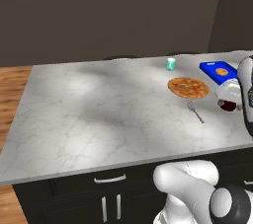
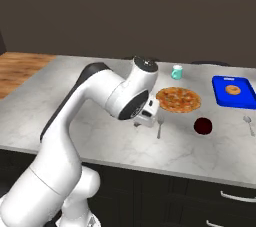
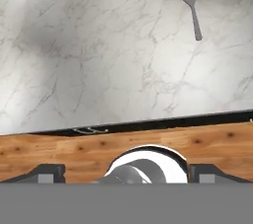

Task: Take the pizza cutter from the drawer on the right and place it on the dining counter for cutting.

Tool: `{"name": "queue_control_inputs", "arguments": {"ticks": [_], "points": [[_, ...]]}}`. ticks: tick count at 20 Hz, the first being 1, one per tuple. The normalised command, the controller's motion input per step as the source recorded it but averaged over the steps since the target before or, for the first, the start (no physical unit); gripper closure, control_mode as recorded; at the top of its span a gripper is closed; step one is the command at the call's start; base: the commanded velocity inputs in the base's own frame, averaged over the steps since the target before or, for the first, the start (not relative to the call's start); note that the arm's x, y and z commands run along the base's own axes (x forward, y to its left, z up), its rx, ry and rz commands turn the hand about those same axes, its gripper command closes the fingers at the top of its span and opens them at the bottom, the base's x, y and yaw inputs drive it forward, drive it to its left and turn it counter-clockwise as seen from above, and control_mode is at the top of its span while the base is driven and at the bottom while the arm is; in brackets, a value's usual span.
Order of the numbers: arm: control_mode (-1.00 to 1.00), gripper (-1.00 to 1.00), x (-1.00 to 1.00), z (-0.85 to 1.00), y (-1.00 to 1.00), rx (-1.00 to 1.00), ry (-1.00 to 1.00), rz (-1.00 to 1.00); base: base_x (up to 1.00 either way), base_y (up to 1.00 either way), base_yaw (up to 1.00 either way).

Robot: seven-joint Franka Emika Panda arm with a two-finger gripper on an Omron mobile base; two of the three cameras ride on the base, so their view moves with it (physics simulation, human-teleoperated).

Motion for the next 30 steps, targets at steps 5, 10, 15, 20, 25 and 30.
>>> {"name": "queue_control_inputs", "arguments": {"ticks": [5,10,15,20,25,30], "points": [[-1.00,-1.00,-0.41,-0.24,-0.41,0.14,0.00,-0.22,0.00,0.00,0.00],[-1.00,-1.00,-0.37,-0.26,-0.34,0.15,0.00,-0.24,0.00,0.00,0.00],[-1.00,-1.00,-0.31,-0.47,-0.37,0.16,-0.02,-0.20,0.00,0.00,0.00],[-1.00,-1.00,-0.13,-0.55,-0.47,0.22,-0.07,-0.20,0.00,0.00,0.00],[-1.00,-1.00,0.00,-0.46,-0.67,0.21,-0.07,-0.23,0.00,0.00,0.00],[-1.00,-1.00,0.00,-0.52,-0.65,0.17,-0.07,-0.24,0.00,0.00,0.00]]}}
